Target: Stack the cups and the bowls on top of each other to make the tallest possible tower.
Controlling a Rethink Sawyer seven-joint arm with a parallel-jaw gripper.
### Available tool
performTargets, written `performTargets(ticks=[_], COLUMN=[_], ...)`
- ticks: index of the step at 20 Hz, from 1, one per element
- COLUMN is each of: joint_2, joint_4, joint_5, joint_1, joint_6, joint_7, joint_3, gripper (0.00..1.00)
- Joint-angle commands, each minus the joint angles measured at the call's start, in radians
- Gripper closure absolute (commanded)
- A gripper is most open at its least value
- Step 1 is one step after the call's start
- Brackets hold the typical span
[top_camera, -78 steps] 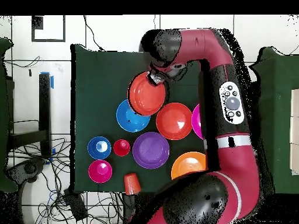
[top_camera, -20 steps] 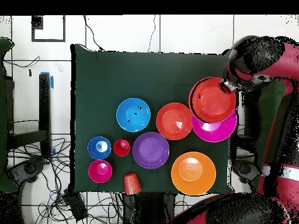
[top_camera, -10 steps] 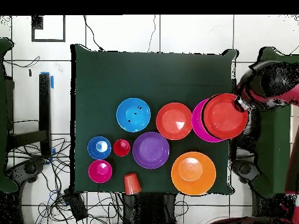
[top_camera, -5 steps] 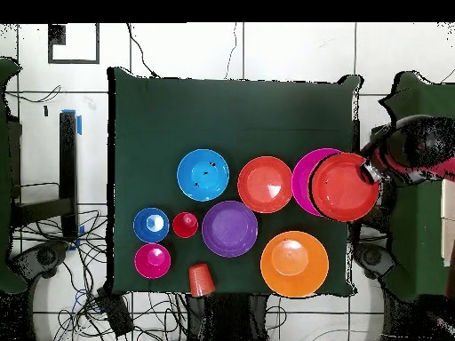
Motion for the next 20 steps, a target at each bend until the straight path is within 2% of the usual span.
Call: performTargets(ticks=[1,20], joint_2=[-0.003,0.086], joint_4=[0.198,0.176], joint_5=[0.066,0.102], joint_1=[0.004,-0.018], joint_6=[-0.131,-0.178], joint_7=[0.201,0.134], joint_3=[-0.028,-0.018], gripper=[1.0,1.0])
